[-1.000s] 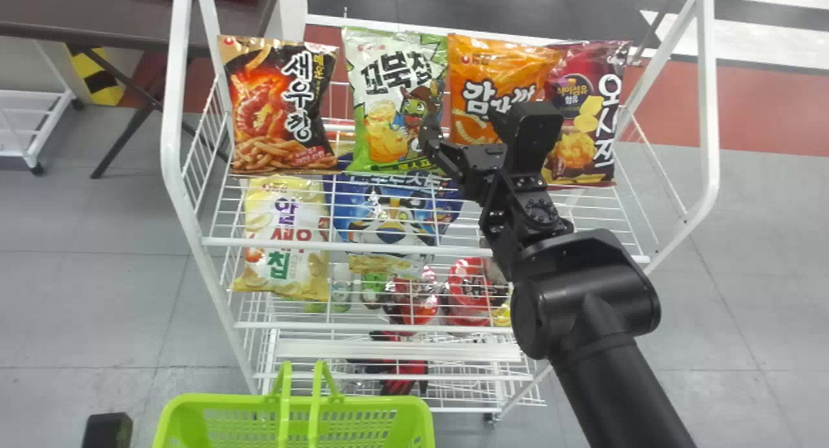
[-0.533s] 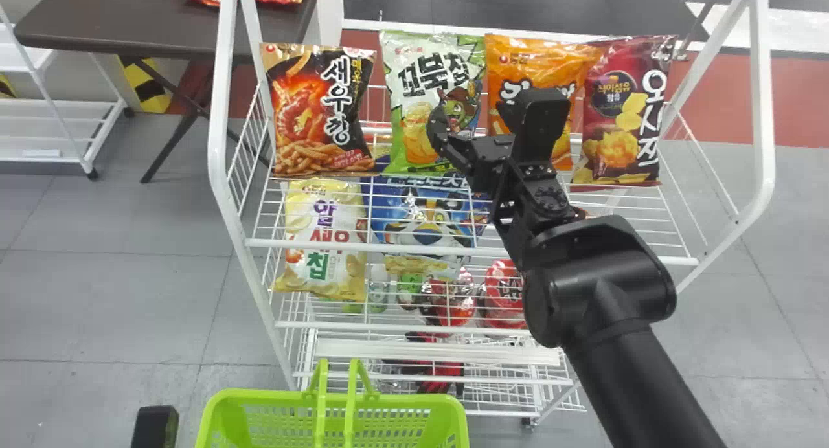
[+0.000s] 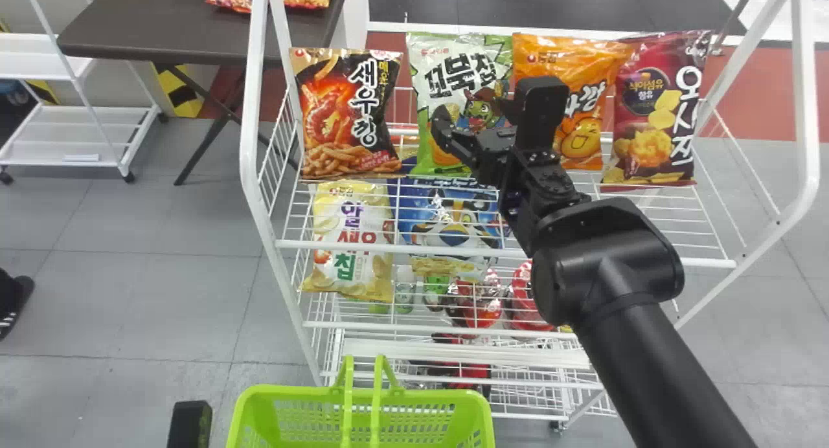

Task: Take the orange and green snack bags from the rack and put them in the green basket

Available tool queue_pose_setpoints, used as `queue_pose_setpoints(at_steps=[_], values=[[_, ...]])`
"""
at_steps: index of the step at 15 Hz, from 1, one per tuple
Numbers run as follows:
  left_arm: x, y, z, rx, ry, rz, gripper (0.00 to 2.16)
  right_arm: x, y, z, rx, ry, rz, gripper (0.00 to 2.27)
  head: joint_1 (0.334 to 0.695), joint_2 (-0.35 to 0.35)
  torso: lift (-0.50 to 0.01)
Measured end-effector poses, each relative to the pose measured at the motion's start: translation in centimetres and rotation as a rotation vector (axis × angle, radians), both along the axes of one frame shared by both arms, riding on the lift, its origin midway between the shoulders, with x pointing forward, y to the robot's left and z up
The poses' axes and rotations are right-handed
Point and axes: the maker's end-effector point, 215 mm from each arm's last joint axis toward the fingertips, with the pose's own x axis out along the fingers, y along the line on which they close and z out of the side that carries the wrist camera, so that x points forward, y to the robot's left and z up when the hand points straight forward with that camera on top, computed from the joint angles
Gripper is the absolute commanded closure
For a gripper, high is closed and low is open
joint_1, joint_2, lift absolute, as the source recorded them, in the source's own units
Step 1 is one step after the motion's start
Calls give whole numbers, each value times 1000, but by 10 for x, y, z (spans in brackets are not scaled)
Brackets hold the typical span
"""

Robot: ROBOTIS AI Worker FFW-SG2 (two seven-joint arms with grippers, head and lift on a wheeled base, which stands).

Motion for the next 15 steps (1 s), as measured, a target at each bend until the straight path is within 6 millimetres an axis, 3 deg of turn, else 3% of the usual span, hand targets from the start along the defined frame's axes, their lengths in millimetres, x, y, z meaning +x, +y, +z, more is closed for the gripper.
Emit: queue_pose_setpoints(at_steps=[4,5,6,8,9,11,15], values=[[3,-1,0,-7,-2,0,2145,10,-2,-8,-32,11,-6,164,695,-19,0],[4,-2,0,-7,-3,0,2145,13,-4,-9,-40,12,-9,255,695,-23,0],[5,-3,0,-8,-4,-1,2145,15,-5,-11,-45,12,-10,498,695,-25,0],[6,-3,-1,-10,-4,-1,2145,16,-2,-13,-49,15,9,1511,695,-25,0],[6,-4,-1,-10,-4,-1,2148,16,1,-14,-50,18,25,1781,695,-23,0],[7,-5,-2,-10,-3,-1,2145,15,3,-16,-56,26,40,2020,695,-18,0],[6,-4,-2,-12,1,0,2145,14,5,-16,-58,27,48,2132,695,-15,0]])
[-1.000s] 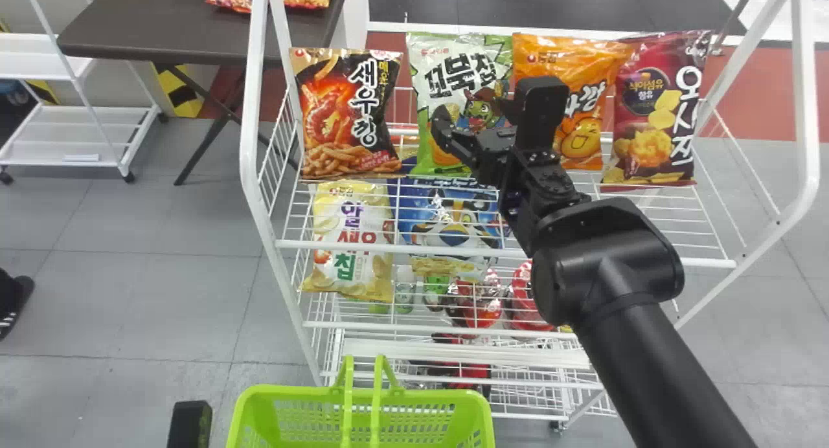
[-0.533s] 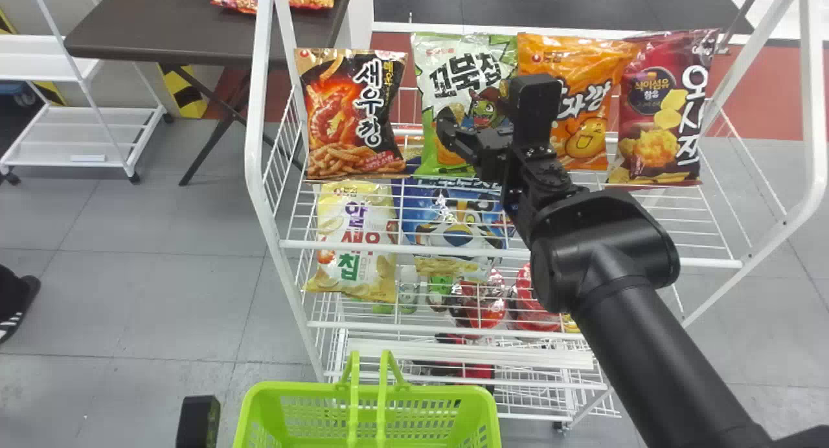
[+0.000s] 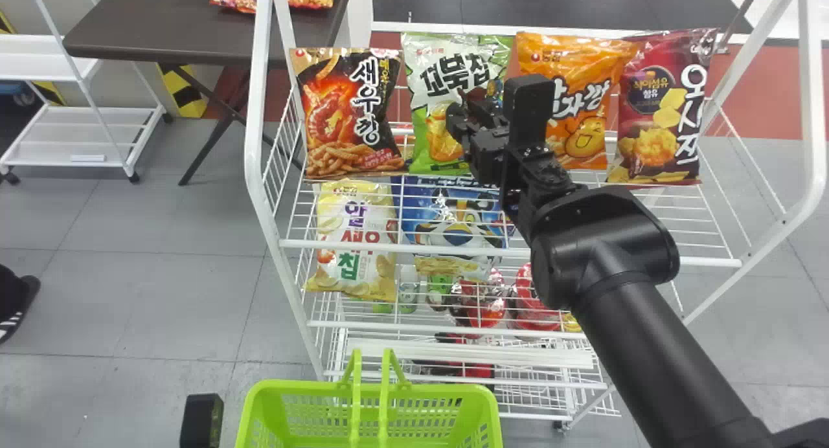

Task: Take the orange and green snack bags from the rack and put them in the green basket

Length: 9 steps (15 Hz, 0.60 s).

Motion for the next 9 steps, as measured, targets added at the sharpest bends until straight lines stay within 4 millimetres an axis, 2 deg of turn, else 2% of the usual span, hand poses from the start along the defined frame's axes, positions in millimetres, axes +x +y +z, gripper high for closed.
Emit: queue_pose_setpoints(at_steps=[4,9], values=[[-1,0,-1,2,3,1,2148,-8,1,5,8,-11,1,2132,695,-14,0],[-1,1,-1,5,3,0,2148,-34,6,25,32,-11,17,2132,695,-8,0]])
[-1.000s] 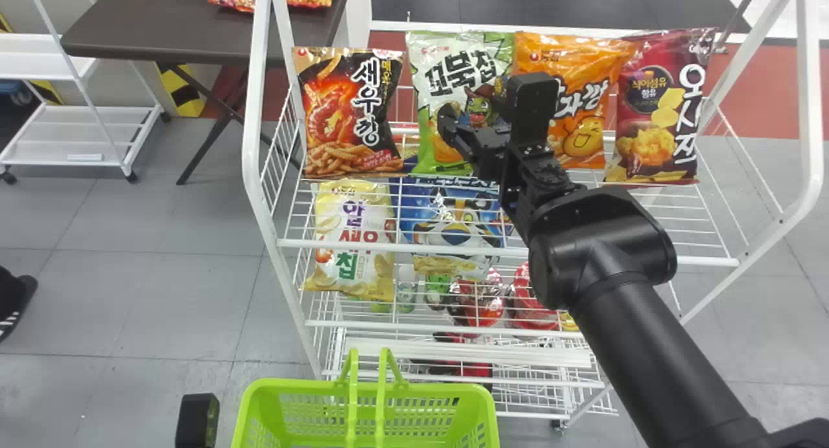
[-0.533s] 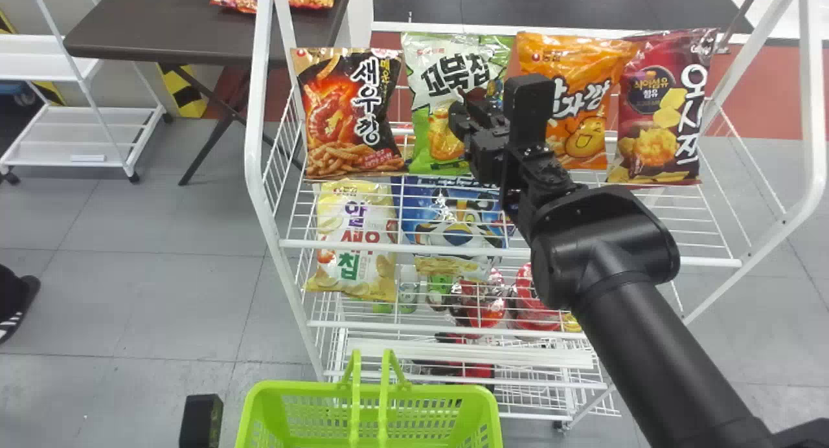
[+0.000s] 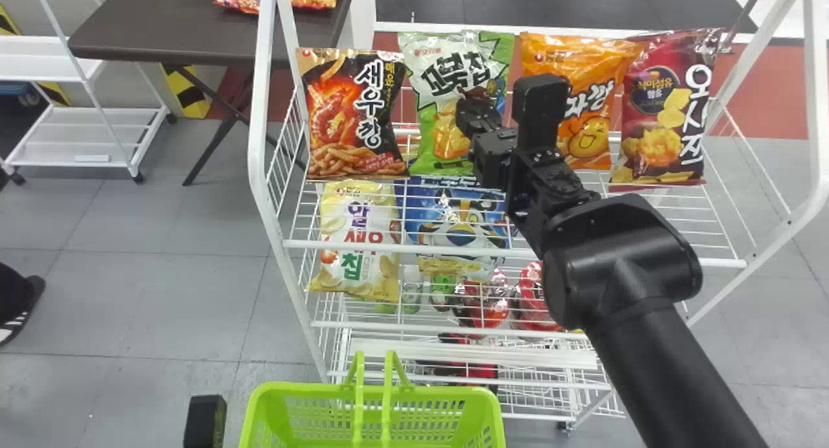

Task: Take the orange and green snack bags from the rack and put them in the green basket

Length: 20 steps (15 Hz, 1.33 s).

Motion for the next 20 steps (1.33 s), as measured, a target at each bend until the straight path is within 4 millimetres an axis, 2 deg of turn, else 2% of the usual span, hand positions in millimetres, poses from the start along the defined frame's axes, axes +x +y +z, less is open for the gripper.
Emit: queue_pose_setpoints(at_steps=[4,7,10,12,13,15,18,20], values=[[0,0,1,0,-2,-1,2145,-24,1,6,-16,21,5,2128,695,-4,0],[-1,-1,2,-1,-4,-2,2148,-39,-13,11,-34,25,-18,2128,695,-19,0],[-1,-2,4,0,-12,-5,2148,-59,-36,16,-35,45,-32,2128,695,-55,0],[0,-4,9,-4,-22,-10,2145,-76,-65,17,-7,85,-52,2128,695,-89,0],[0,-6,12,-5,-26,-13,2148,-87,-79,16,5,112,-58,2128,695,-135,0],[1,-7,15,0,-38,-16,2148,-110,-96,13,14,172,-58,2128,695,-164,0],[4,-9,19,4,-51,-17,2145,-150,-113,10,5,267,-46,2128,695,-212,0],[4,-9,19,8,-49,-16,2145,-183,-124,4,-23,358,-32,2128,695,-236,0]])
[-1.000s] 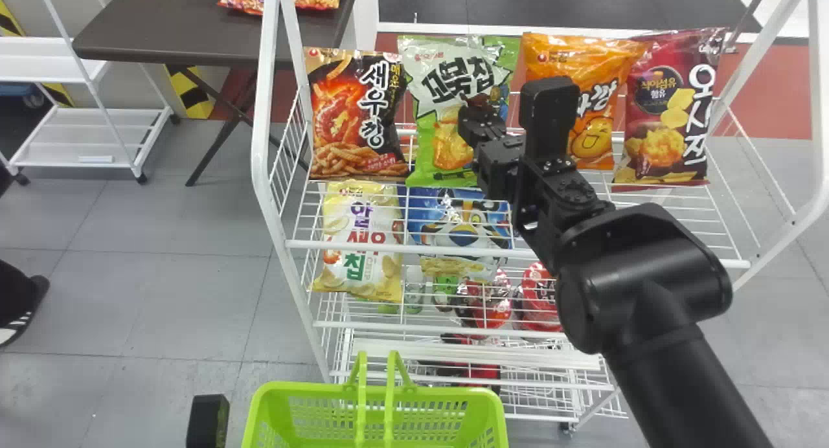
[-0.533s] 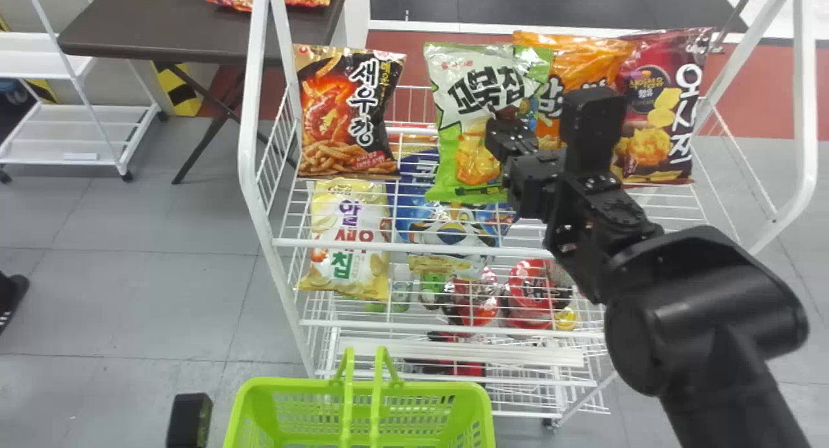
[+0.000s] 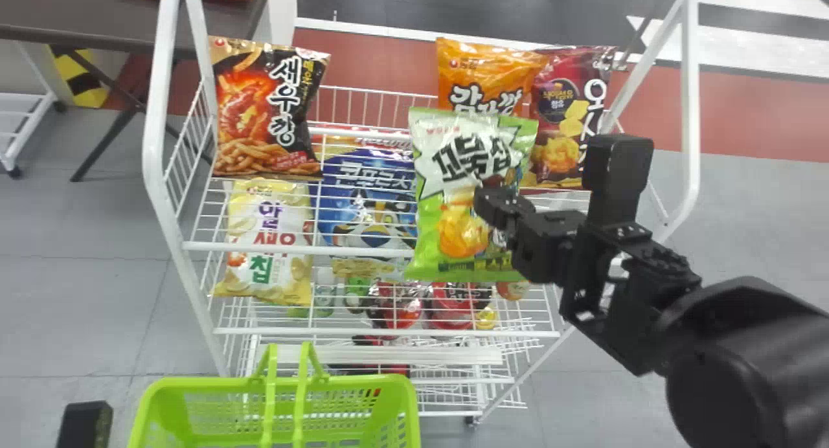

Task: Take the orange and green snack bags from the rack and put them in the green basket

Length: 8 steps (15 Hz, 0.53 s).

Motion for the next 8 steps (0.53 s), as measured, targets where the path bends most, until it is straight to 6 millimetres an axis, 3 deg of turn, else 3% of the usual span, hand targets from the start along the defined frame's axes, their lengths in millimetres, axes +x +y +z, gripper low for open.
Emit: queue_pose_setpoints(at_steps=[2,6,8], values=[[0,-1,-1,3,1,2,2148,-39,-6,-11,-18,107,34,2128,695,-275,0],[1,-3,2,-6,0,4,2148,-138,-4,-46,35,395,109,2128,695,-329,0],[1,-4,2,-8,1,6,2148,-154,0,-44,61,421,118,2132,695,-345,0]])
